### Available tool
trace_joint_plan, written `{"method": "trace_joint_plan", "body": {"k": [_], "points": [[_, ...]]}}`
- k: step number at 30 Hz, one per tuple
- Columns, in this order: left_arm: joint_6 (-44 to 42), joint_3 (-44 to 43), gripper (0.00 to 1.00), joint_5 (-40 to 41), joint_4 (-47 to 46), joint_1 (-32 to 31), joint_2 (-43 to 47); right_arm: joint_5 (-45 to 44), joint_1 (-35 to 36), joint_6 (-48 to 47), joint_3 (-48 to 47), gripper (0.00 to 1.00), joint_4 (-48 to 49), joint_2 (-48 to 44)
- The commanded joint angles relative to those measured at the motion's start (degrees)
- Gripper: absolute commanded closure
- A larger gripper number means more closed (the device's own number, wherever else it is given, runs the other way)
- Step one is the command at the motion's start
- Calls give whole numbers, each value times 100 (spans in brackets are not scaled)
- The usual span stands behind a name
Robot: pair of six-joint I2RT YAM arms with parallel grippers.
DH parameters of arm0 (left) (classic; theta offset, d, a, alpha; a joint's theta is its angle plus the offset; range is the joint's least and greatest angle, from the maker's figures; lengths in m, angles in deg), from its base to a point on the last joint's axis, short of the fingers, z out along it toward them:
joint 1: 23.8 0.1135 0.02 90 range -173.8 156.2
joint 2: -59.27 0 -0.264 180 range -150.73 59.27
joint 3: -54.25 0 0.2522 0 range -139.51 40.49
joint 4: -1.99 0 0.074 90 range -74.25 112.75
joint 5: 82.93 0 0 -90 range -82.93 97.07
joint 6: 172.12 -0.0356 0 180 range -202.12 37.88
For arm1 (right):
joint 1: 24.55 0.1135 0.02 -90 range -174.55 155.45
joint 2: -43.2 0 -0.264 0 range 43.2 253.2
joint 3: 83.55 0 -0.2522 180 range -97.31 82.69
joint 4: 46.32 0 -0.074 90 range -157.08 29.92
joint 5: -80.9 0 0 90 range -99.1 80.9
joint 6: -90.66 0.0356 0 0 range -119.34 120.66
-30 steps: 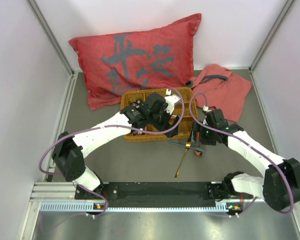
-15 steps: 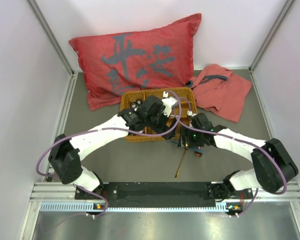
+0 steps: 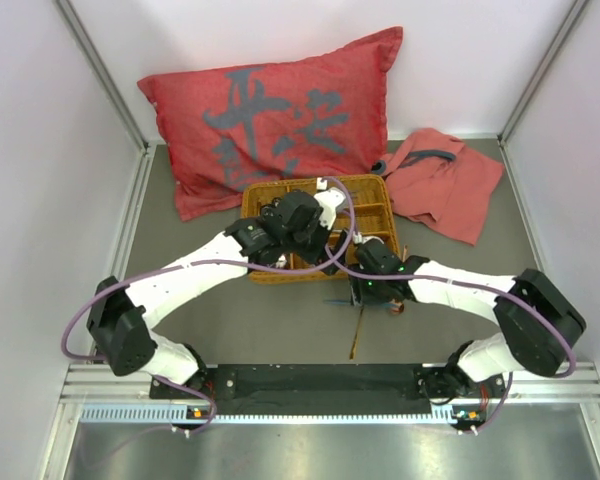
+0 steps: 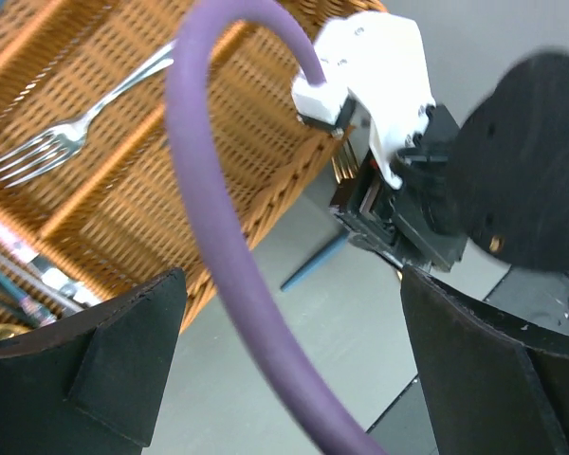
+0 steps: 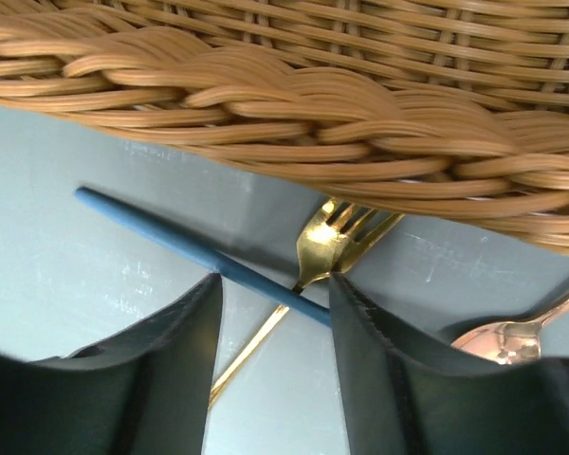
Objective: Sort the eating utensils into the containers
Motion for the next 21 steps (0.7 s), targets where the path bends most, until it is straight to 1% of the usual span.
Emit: {"method": "trace_joint_plan", "body": {"k": [1,5,6,7,8,9,11,12,15,18,21], "points": [[161,25,2,371,-70,69,376,-446,373,125,29,56,-780,474],[415,69,2,504,79,289,473,-560,602,29,11,56,-843,536],[538,86,2,504,79,455,499,-560,637,-6,11,58,-834,571],[626,104,2,721,166,543,508,-612,681,-85,-41,62,-843,624],[731,122,2,767,211,649,543,-639,725,-86,-77,67,-947,676],[924,139,2,767,246,885,570,-657,752,-121,-121,77,-974,825],[1083,183,2,802,377,1114,657,-745,857,-174,-226,85,-1062,957],[1180,218,2,785,387,1333,701,-719,875,-200,-253,89,-1045,1036],[1224,324,2,750,422,1711,895,-674,989,-262,-358,97,-1080,1230],[1181,341,2,820,563,1888,991,-806,1077,-261,-533,100,-1168,1213],[1137,394,2,899,659,1959,1036,-972,1147,-279,-674,100,-1308,941]]}}
